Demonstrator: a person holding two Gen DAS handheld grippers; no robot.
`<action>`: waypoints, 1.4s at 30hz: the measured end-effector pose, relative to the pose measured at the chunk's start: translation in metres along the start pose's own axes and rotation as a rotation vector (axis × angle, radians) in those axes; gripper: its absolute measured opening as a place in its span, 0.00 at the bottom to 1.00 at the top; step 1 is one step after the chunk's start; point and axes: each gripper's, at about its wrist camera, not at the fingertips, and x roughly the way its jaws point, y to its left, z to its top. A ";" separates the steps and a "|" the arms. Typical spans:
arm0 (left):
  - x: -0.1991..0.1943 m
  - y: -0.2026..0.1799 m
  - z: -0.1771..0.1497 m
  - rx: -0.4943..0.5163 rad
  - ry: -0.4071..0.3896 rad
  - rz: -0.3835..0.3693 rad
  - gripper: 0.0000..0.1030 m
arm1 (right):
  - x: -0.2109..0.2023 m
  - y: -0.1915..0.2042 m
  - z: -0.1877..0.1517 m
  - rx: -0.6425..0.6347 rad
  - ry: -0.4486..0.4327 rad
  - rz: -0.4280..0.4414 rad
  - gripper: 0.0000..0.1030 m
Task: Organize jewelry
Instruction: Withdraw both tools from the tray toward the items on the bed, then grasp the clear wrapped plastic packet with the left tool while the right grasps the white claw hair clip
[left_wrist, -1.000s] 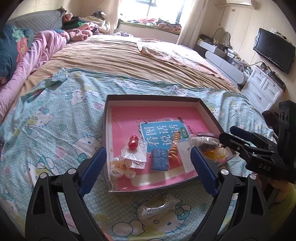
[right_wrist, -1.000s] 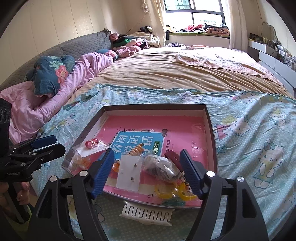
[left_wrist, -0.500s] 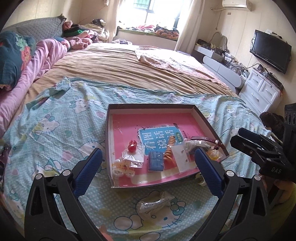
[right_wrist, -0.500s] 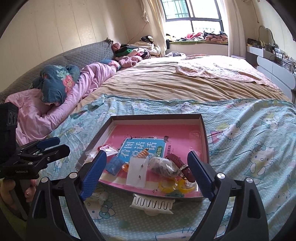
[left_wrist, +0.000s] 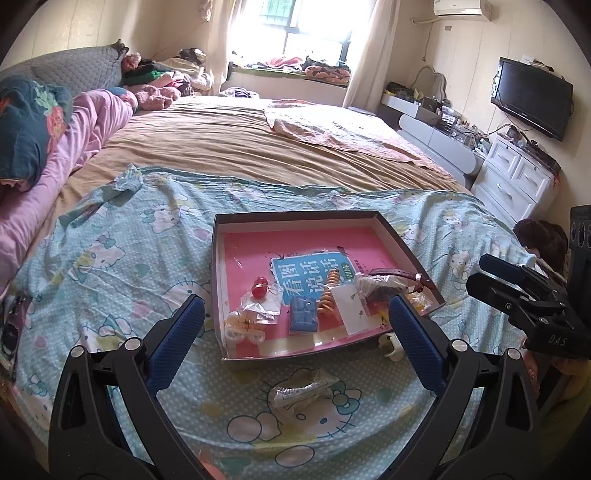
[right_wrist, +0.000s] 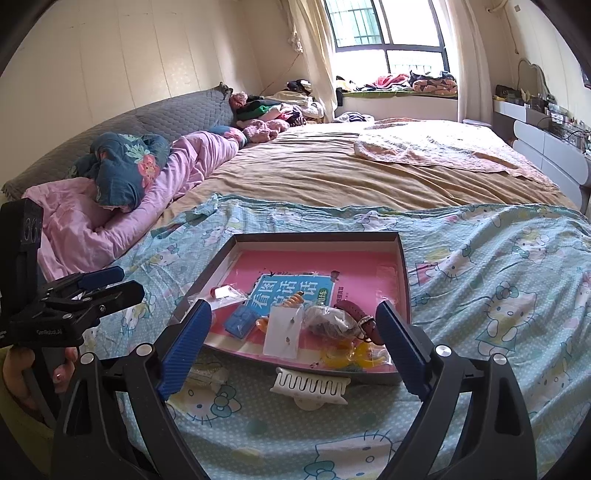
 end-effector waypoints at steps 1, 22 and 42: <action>-0.001 -0.001 -0.001 0.002 -0.001 0.001 0.91 | -0.001 0.001 -0.001 -0.002 0.000 0.001 0.87; -0.004 -0.005 -0.026 0.033 0.044 0.033 0.91 | -0.012 0.006 -0.027 -0.020 0.045 0.006 0.87; 0.021 -0.007 -0.058 0.042 0.165 0.046 0.91 | -0.007 -0.002 -0.053 -0.009 0.116 0.005 0.87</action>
